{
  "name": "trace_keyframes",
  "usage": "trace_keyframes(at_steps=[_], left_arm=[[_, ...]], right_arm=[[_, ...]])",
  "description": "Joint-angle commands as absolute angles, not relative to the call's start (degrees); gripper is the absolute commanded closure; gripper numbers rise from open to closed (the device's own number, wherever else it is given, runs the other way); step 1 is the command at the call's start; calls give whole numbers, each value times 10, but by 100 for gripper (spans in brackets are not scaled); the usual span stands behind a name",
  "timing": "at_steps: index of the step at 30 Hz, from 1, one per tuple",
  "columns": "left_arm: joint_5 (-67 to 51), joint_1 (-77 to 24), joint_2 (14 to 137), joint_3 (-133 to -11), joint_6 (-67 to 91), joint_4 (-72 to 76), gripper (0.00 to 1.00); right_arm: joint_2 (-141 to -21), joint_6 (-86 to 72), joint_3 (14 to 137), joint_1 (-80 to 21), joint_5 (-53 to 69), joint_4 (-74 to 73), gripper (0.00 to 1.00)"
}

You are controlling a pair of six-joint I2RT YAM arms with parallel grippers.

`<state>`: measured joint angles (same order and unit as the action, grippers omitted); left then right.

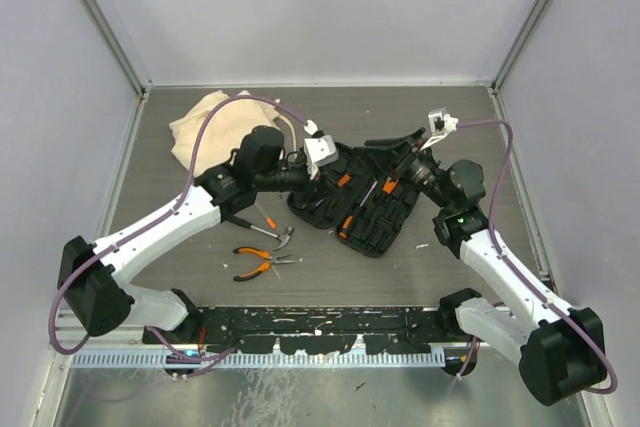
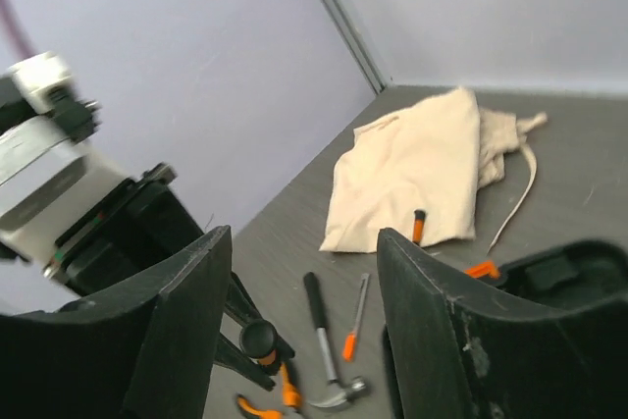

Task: Sort the tools into containers
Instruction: Place the screwdriver in the storage box.

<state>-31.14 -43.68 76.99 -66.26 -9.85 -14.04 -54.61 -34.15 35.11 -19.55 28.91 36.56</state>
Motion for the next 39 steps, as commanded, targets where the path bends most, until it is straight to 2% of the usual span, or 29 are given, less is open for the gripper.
trace_keyframes(at_steps=[1,11,13,22,26,29,33,39], left_arm=[[-245,-447,751,-665,-77,-42,100],[-218,-456,781,-688,-33,-30,100],[-219,-459,781,-688,-33,-28,100],[-237,-465,775,-684,-34,-19,100],[-236,-465,771,-682,-23,-13,78],[-235,-465,763,-674,-14,-7,62],[-178,-464,746,-656,6,-5,41],[-66,-445,732,-636,56,-37,26]], right_arm=[[-541,-492,359,-220,176,330,37],[-537,-465,317,-298,108,361,38],[-541,-456,319,-299,101,353,41],[-558,-412,326,-300,115,348,77],[-536,-353,323,-300,119,339,93],[-500,-287,322,-300,93,309,99],[-457,-166,334,-300,46,236,99],[-462,51,386,-301,52,81,99]])
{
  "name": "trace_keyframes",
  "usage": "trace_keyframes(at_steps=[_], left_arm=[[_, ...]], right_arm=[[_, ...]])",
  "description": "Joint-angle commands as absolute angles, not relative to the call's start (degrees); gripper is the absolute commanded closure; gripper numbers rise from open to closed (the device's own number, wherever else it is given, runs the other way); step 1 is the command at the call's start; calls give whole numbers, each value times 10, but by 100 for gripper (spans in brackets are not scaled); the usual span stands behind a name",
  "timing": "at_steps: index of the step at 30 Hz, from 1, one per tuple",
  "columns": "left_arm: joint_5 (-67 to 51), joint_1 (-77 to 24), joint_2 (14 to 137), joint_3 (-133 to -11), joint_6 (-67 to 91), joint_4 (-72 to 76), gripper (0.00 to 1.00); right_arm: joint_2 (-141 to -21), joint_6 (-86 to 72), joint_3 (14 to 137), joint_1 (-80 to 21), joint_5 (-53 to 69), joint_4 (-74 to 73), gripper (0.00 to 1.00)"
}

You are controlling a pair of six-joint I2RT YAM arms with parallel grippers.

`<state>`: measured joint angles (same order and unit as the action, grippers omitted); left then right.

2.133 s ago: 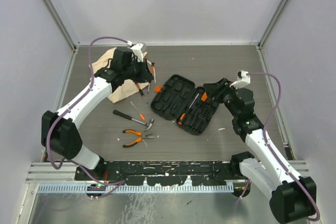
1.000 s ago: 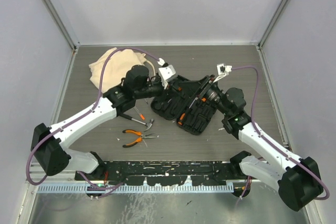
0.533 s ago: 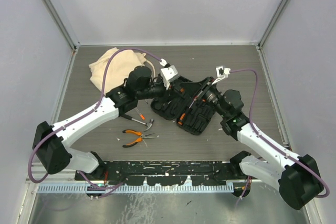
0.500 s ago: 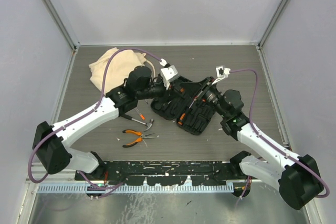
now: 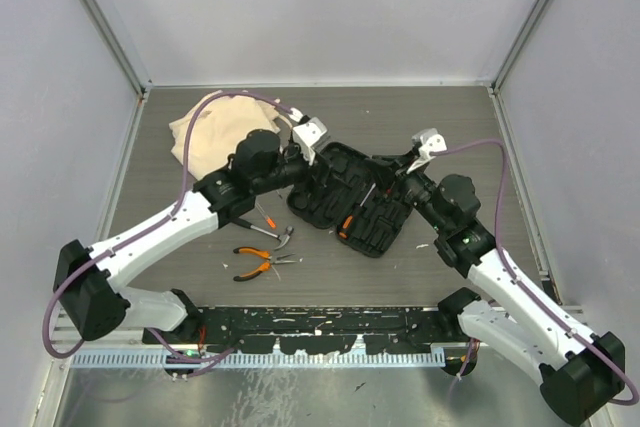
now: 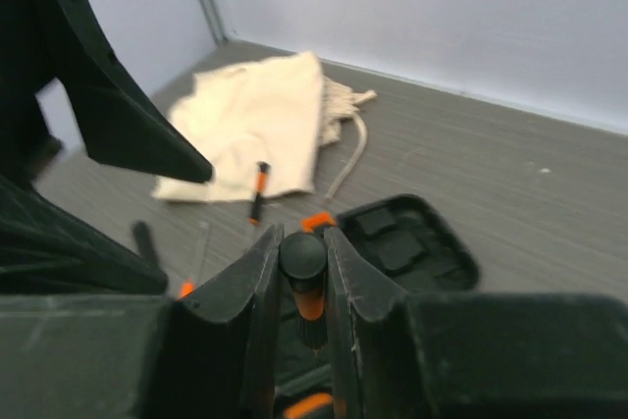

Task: Sort the tools into containers
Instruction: Place the screwdriver in the storage box.

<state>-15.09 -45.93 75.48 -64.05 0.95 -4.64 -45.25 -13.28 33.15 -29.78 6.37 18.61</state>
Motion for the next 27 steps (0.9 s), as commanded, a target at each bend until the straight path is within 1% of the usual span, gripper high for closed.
trace_keyframes(at_steps=[1,6,9,12,16,24,27], left_arm=[[-54,-437,732,-637,71,-48,24],[-30,-377,732,-650,127,-109,21],[-33,-336,732,-656,149,-137,20],[-39,-314,709,-651,152,-145,19],[-58,-311,709,-644,145,-142,19],[-73,-311,742,-659,155,-151,19],[-77,-311,748,-662,158,-153,18]], right_arm=[[-472,87,396,-300,60,51,99],[-530,272,451,-302,135,-96,97],[-564,373,493,-311,155,-184,97],[-586,453,518,-325,134,-258,97],[-610,558,534,-346,117,-326,97],[-657,700,529,-418,50,-399,96],[-663,723,519,-431,40,-402,96]])
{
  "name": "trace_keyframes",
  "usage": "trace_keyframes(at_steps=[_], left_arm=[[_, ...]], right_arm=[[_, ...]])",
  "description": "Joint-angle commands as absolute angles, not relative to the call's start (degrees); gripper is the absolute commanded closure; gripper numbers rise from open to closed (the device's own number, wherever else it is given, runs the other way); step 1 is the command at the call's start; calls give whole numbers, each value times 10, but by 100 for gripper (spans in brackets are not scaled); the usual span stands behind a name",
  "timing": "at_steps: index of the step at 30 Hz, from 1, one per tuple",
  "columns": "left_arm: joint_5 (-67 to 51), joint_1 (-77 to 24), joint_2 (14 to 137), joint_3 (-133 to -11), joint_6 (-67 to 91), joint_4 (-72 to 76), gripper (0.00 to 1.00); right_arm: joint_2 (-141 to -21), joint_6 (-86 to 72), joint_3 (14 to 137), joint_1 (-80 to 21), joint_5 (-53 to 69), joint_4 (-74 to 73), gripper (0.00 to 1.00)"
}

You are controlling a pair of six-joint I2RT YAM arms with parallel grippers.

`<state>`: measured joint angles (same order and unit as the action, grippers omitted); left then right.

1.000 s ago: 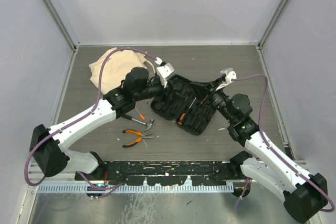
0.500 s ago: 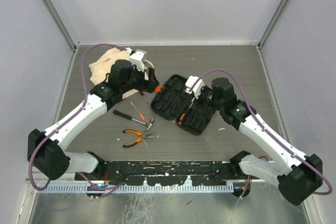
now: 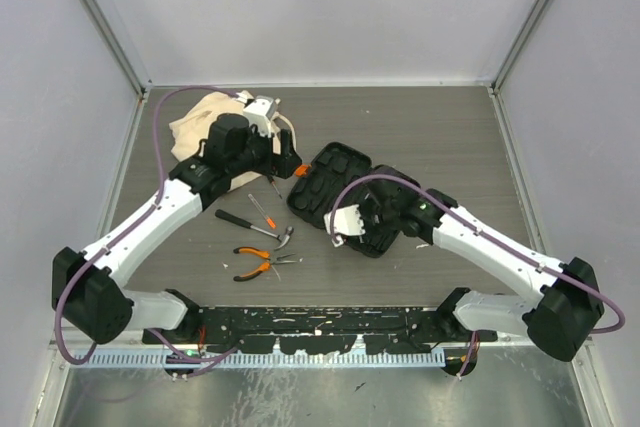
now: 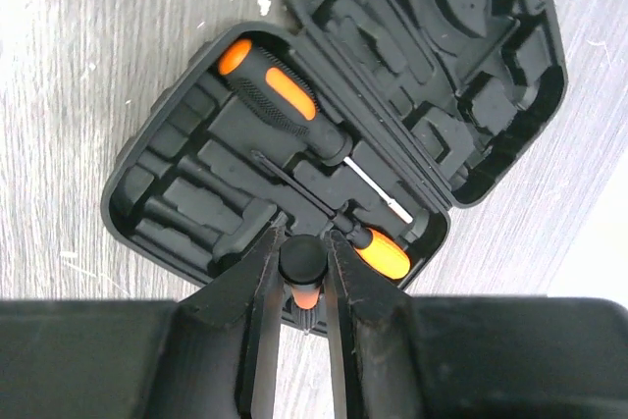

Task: Sort the tools into containers
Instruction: Place the screwdriver in the storage box.

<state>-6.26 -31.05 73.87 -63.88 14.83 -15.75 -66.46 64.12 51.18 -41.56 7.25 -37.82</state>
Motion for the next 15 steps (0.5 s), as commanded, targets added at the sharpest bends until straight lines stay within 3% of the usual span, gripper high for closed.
trace_keyframes(at_steps=[1,15], left_arm=[[-78,-312,750,-662,157,-154,18],[-98,-311,765,-662,164,-152,18]], right_arm=[[-667,725,516,-436,32,-404,96],[-740,778,483,-468,-33,-392,91]])
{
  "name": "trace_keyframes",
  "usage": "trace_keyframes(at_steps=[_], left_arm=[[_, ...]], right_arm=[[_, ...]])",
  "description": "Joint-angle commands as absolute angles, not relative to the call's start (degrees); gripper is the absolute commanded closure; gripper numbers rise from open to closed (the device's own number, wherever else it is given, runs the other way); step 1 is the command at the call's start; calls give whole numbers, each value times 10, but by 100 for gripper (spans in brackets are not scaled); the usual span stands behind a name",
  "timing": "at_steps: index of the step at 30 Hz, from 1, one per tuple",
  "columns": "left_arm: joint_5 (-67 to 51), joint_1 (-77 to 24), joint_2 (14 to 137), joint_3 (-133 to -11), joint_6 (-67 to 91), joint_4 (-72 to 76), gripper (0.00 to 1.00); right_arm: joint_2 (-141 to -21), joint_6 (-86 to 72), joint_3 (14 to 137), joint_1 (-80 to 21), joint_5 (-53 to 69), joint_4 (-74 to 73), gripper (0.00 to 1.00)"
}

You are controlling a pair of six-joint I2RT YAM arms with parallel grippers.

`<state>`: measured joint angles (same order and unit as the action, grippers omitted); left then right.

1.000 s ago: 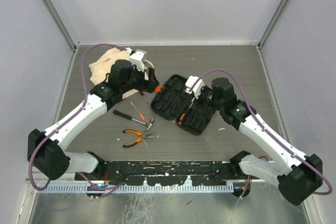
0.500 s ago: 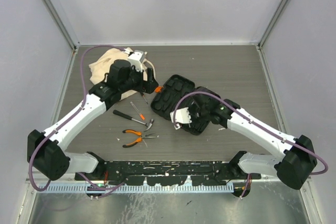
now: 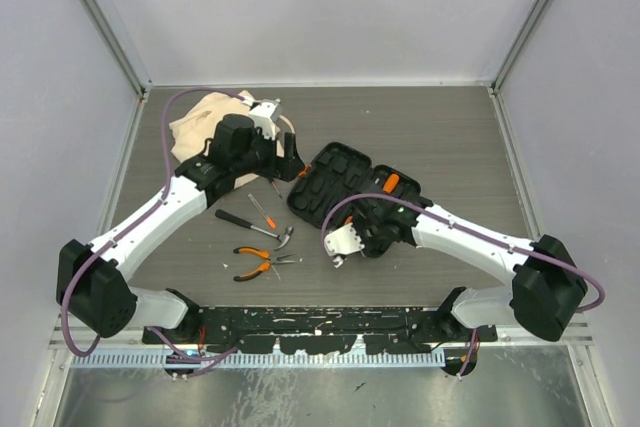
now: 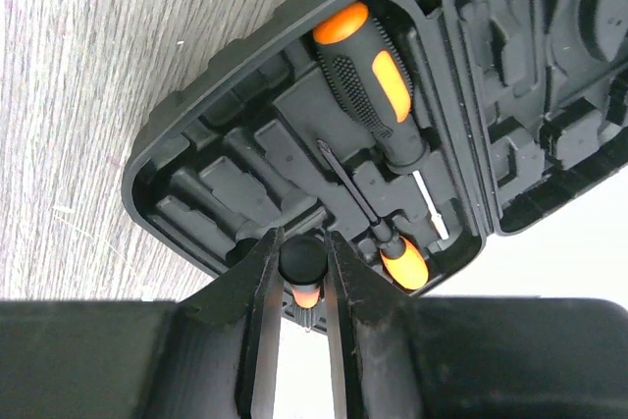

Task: Sort the tools into containers
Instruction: Place the screwdriver in the storage box.

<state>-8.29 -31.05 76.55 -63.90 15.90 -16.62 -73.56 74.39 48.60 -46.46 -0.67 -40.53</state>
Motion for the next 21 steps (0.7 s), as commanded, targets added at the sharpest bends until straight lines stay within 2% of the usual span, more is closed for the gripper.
trace_keyframes(at_steps=[1,8,14,19,21], left_arm=[[-99,-311,766,-661,164,-152,18],[-100,-311,769,-661,164,-154,18],[-100,-311,769,-660,163,-155,18],[-100,-311,773,-660,163,-158,17],[-100,-311,774,-661,163,-157,18]], right_arm=[[-745,784,478,-468,-33,-388,89],[-775,802,468,-468,-26,-370,84],[-777,804,466,-468,-7,-371,74],[-775,800,465,-468,1,-386,55],[-772,796,466,-468,8,-393,51]])
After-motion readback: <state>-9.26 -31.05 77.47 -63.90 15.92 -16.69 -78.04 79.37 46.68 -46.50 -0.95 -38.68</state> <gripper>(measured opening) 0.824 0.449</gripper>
